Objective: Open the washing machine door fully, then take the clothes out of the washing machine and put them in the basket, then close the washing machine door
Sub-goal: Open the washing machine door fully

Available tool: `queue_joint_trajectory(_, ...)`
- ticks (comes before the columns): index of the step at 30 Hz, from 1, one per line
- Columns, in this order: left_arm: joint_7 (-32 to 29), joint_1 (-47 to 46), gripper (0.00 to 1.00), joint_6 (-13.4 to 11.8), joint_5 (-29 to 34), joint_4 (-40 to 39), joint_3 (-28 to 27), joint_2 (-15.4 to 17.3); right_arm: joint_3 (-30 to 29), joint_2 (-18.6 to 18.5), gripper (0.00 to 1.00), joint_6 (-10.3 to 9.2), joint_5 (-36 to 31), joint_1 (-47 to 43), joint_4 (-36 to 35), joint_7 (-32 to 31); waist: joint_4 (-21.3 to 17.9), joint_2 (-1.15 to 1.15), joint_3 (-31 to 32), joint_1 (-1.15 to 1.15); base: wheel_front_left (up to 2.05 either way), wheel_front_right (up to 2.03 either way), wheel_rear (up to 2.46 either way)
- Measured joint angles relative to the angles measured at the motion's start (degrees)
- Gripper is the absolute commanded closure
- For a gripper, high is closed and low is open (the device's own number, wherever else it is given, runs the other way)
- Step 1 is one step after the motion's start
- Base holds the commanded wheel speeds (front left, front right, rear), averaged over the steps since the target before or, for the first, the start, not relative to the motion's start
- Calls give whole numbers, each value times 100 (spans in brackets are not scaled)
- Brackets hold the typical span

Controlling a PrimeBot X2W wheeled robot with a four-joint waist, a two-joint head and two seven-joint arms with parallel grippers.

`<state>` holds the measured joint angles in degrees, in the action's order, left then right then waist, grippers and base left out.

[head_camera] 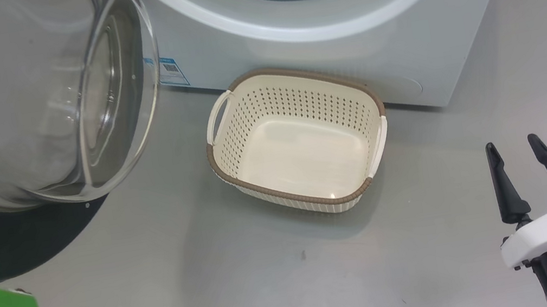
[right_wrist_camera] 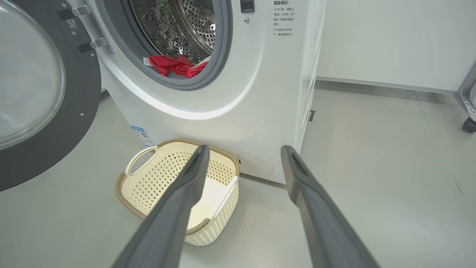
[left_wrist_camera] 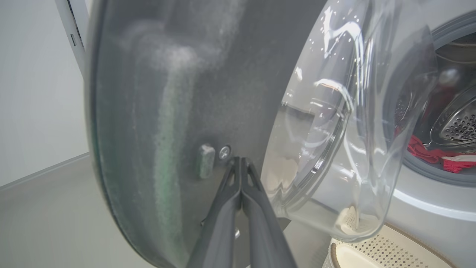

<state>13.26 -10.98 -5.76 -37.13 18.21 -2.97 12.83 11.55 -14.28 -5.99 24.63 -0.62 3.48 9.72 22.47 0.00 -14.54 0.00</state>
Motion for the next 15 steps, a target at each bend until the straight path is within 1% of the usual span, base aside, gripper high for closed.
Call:
queue_joint_trajectory(7,1,-352,100,20,-135,112,-166,111,-26,-100,0,-3,-60,159,-157,-92,-81,0,-358,0,0,0,0)
queue_joint_trajectory(15,4,-683,100,56,-288,377,-491,444,-162,-286,0,-20,-140,197,-335,-232,-154,0,-725,0,0,0,0)
